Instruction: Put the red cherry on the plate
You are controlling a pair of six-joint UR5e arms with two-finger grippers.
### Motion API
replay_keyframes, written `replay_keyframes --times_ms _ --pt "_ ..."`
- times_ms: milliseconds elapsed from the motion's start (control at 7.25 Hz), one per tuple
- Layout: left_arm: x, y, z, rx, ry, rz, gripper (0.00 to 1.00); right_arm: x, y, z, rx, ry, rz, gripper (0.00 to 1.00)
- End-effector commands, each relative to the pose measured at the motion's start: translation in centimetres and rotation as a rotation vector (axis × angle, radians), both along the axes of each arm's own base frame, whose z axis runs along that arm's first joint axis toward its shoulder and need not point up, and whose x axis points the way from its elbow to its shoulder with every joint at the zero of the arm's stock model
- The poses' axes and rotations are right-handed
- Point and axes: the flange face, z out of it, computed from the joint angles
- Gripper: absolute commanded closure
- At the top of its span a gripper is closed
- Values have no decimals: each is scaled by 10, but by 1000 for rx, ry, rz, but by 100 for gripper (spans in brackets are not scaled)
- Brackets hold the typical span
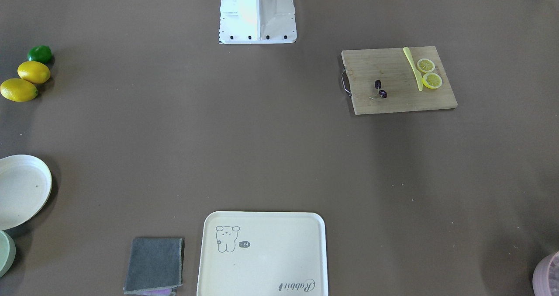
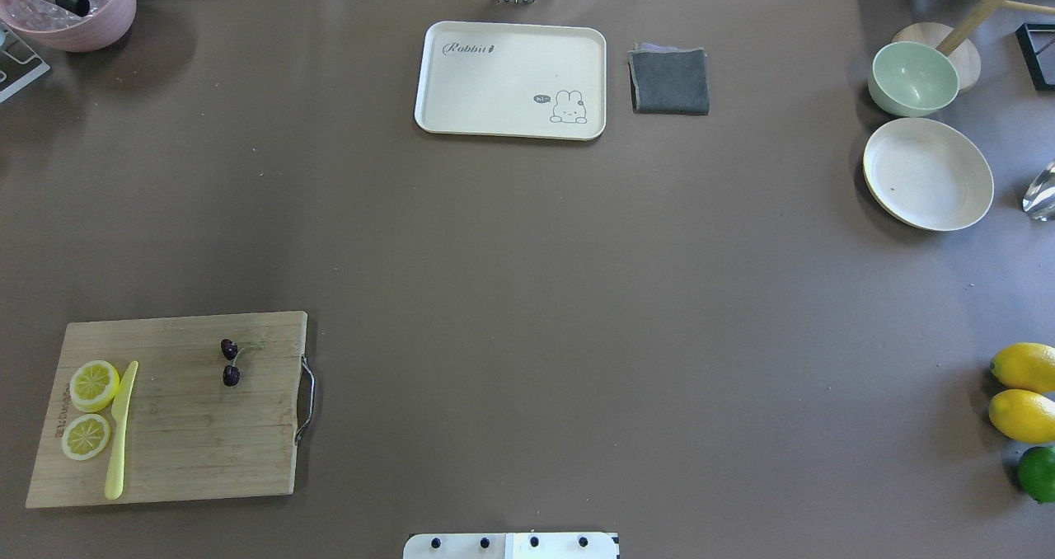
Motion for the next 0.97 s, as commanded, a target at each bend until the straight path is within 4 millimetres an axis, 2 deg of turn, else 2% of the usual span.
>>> replay_keyframes --times_ms 0,552,828 --pt "0 0 1 -3 0 -1 2 0 0 0 0 -2 0 0" --pt "0 -1 1 -4 1 -2 2 0 2 2 -2 -1 -1 0" --pt "0 -2 -1 -1 1 -2 2 -5 7 10 9 -9 -6 0"
